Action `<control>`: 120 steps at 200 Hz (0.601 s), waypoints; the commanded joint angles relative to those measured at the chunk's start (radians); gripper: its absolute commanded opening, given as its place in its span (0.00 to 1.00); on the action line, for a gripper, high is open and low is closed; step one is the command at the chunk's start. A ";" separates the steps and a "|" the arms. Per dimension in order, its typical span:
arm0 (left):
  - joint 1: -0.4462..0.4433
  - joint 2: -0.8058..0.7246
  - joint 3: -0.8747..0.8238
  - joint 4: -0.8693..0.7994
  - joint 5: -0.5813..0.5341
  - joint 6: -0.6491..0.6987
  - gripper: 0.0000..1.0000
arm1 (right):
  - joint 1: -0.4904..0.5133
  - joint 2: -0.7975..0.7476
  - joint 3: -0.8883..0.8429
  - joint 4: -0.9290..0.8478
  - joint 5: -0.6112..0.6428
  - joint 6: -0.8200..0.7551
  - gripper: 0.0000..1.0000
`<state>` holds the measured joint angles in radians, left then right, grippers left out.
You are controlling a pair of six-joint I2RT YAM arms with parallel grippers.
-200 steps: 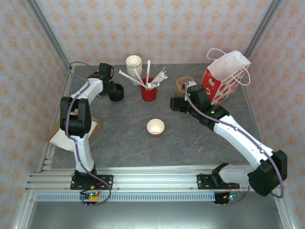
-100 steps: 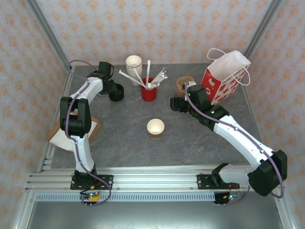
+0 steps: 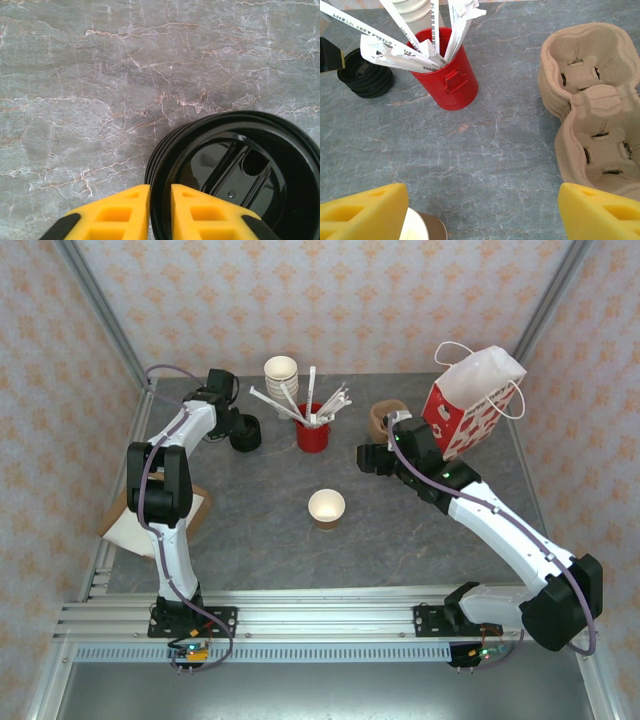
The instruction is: Pack the takeout coffee
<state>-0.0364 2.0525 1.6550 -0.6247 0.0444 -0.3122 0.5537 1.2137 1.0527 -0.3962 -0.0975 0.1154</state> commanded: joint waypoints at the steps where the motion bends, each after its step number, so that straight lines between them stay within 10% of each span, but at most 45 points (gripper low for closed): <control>1: 0.013 0.013 0.032 -0.034 -0.018 0.012 0.14 | 0.004 -0.002 0.001 -0.007 0.005 0.005 0.79; 120: 0.012 -0.283 -0.085 -0.013 -0.009 -0.028 0.05 | 0.005 -0.021 0.074 -0.025 -0.047 0.040 0.79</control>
<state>-0.0364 1.9182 1.6180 -0.6418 0.0444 -0.3164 0.5537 1.2137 1.0679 -0.4042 -0.1135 0.1226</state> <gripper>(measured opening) 0.064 0.791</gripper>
